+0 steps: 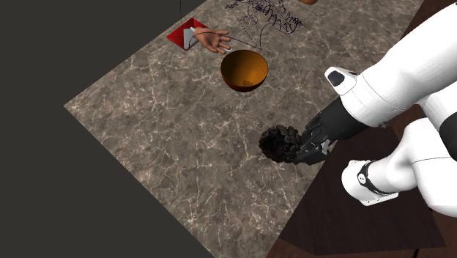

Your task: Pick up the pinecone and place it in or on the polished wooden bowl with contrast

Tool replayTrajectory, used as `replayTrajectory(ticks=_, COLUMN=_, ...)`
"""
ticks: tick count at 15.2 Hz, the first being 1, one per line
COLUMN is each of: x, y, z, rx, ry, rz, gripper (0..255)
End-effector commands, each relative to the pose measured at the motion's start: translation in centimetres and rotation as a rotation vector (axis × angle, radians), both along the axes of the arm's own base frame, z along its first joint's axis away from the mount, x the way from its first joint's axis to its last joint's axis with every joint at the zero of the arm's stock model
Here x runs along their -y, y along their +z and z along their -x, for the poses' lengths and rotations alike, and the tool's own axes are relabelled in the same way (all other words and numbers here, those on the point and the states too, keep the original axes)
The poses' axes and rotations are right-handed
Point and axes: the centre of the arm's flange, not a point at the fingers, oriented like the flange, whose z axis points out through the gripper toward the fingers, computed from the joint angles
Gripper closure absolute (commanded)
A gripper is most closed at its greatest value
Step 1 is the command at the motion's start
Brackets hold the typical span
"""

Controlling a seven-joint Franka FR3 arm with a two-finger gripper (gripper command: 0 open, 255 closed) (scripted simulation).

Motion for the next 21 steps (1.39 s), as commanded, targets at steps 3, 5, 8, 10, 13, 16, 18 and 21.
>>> replayTrajectory(ticks=3, x=1.3, y=1.3, z=-0.1, rx=0.000, ry=0.000, rz=0.000, gripper=255)
replayTrajectory(ticks=5, x=3.9, y=1.3, z=-0.6, rx=0.000, ry=0.000, rz=0.000, gripper=255)
replayTrajectory(ticks=8, x=7.8, y=1.2, z=-1.2, rx=0.000, ry=0.000, rz=0.000, gripper=255)
replayTrajectory(ticks=10, x=10.4, y=1.2, z=-1.6, rx=0.000, ry=0.000, rz=0.000, gripper=255)
replayTrajectory(ticks=13, x=14.3, y=1.1, z=-2.2, rx=0.000, ry=0.000, rz=0.000, gripper=255)
replayTrajectory(ticks=16, x=18.2, y=1.1, z=-2.9, rx=0.000, ry=0.000, rz=0.000, gripper=255)
replayTrajectory(ticks=18, x=20.8, y=1.1, z=-3.3, rx=0.000, ry=0.000, rz=0.000, gripper=255)
replayTrajectory(ticks=21, x=24.7, y=1.0, z=-3.9, rx=0.000, ry=0.000, rz=0.000, gripper=255)
